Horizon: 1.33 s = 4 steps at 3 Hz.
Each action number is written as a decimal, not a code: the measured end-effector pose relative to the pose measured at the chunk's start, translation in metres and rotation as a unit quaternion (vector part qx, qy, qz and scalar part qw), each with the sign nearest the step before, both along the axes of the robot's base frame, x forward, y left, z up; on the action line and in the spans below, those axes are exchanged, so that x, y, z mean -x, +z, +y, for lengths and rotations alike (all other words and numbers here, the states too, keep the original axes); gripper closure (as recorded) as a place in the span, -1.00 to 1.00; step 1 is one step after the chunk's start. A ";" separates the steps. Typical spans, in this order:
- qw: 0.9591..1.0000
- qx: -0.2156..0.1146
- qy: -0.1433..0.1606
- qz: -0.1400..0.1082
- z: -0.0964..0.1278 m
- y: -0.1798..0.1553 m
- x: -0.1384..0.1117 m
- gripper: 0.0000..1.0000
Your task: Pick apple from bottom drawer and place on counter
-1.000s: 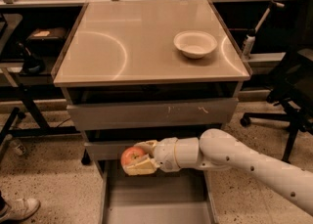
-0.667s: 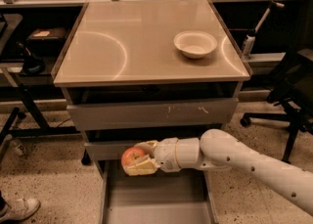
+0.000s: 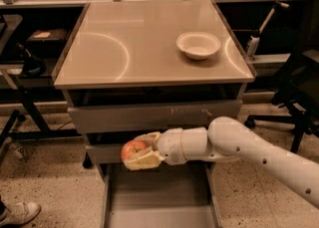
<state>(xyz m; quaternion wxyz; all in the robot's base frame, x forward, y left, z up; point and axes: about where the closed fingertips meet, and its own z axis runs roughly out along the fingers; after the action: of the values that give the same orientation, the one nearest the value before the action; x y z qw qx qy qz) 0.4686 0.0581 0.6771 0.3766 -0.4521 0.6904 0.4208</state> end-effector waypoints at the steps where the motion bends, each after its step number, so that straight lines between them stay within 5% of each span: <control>1: 1.000 0.002 0.003 -0.024 -0.007 0.050 -0.003 1.00; 2: 0.999 0.019 0.004 -0.049 -0.012 0.100 -0.017 1.00; 4: 0.998 0.013 -0.004 -0.063 -0.018 0.123 -0.034 1.00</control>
Offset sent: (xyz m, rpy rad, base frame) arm 0.0341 -0.0215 0.1530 -0.0769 -0.1471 0.0008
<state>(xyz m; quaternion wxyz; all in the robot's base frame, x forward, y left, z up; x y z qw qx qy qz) 0.5024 0.0402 0.8004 0.4149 -0.4798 0.6729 0.3806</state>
